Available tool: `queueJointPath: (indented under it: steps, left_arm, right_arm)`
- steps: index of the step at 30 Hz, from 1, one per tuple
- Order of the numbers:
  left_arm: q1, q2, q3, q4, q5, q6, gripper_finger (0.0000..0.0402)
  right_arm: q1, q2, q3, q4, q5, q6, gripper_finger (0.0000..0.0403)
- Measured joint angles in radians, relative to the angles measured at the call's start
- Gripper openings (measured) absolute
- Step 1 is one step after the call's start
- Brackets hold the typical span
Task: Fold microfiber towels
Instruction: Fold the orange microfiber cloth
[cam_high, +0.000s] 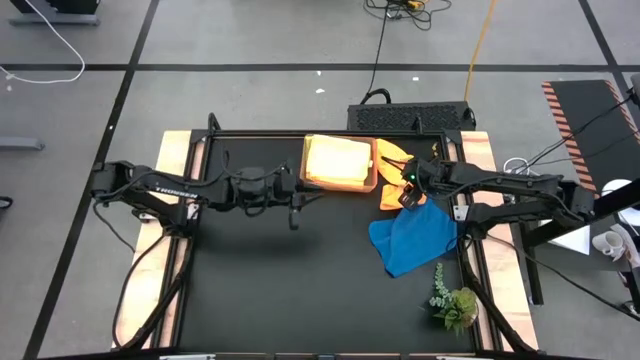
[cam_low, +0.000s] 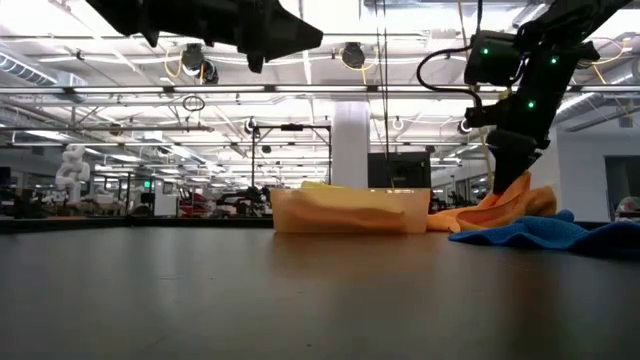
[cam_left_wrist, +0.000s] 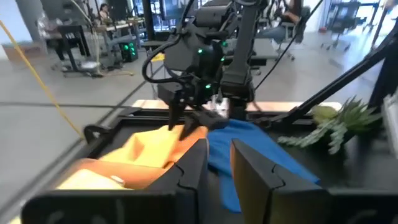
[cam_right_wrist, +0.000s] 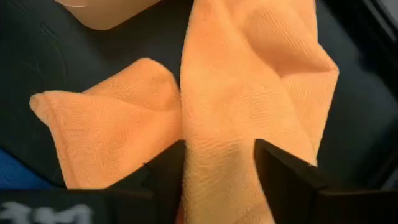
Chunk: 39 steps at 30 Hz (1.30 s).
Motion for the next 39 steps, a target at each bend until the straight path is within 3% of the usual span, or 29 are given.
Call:
queueJointPath:
  steps: [8,16,21,24,27,33,39]
  left_arm:
    - [-0.098,0.001,0.0,-0.038,-0.013,-0.079,0.0072]
    - [-0.163,0.001,0.0,-0.078,-0.117,-0.034,0.0072]
    - [-0.166,0.001,0.0,-0.098,-0.121,-0.045,0.0072]
    - [-0.171,0.001,0.0,-0.099,-0.123,-0.055,0.0072]
    - [-0.181,0.001,0.0,-0.1,-0.123,-0.057,0.0072]
    - [-0.229,0.001,0.001,-0.113,-0.079,-0.067,0.0072]
    - [-0.319,0.002,0.001,-0.215,-0.121,-0.123,0.0072]
  right_arm:
    - [0.004,-0.015,0.0,-0.016,0.009,-0.012,0.0014]
    - [0.128,-0.092,0.184,-0.037,-0.076,0.066,0.0002]
    - [0.31,-0.14,0.313,0.137,-0.189,0.066,0.0001]
    - [0.43,-0.143,0.347,0.266,-0.289,0.033,0.0001]
    - [0.542,-0.128,0.351,0.4,-0.316,0.008,0.0001]
    - [0.656,-0.056,0.351,0.526,-0.246,-0.021,0.0]
    - [0.647,0.012,0.351,0.549,-0.086,-0.035,0.0]
